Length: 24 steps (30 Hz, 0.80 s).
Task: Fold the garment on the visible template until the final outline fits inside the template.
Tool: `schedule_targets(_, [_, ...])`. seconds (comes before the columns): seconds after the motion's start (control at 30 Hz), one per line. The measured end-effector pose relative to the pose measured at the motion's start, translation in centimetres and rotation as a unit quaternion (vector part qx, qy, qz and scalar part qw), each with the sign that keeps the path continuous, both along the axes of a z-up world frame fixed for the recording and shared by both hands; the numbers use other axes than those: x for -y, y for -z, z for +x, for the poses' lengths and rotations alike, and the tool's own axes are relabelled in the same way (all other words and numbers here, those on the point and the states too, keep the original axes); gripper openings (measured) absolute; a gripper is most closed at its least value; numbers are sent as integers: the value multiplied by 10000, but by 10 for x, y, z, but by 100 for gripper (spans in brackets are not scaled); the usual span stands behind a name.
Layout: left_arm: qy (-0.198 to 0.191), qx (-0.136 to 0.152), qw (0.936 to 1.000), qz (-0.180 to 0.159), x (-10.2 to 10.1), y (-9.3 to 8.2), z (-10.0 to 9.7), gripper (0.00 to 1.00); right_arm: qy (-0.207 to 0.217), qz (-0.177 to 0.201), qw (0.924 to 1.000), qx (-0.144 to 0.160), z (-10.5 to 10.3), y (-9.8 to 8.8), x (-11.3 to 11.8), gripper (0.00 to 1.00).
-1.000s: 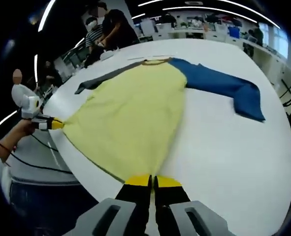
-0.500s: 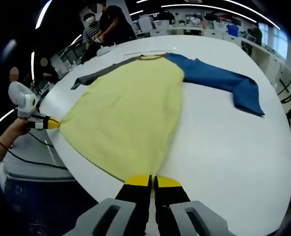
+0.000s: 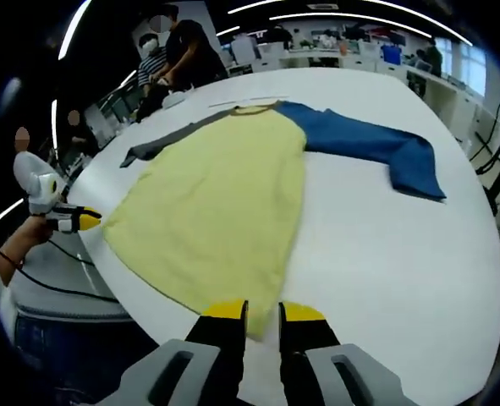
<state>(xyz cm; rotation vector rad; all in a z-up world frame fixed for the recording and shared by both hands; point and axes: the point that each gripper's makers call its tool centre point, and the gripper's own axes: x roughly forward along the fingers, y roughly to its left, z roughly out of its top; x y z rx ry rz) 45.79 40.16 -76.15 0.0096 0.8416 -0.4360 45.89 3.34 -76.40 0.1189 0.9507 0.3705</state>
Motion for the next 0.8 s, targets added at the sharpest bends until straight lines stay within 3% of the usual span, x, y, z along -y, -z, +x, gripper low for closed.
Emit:
schedule_targets(0.17, [-15,299,9994,-158,4,-9,8,31,121,196,9994,239,9,-13,1,27])
schedule_targets(0.5, [47,678,9970,-361,10,-19,16,48,423,213,9964,701,26,-25,10,55])
schedule_targets(0.8, [110,922,9938,-609,16,-28,24,66,929,322,9912,885,47,-29,34,65])
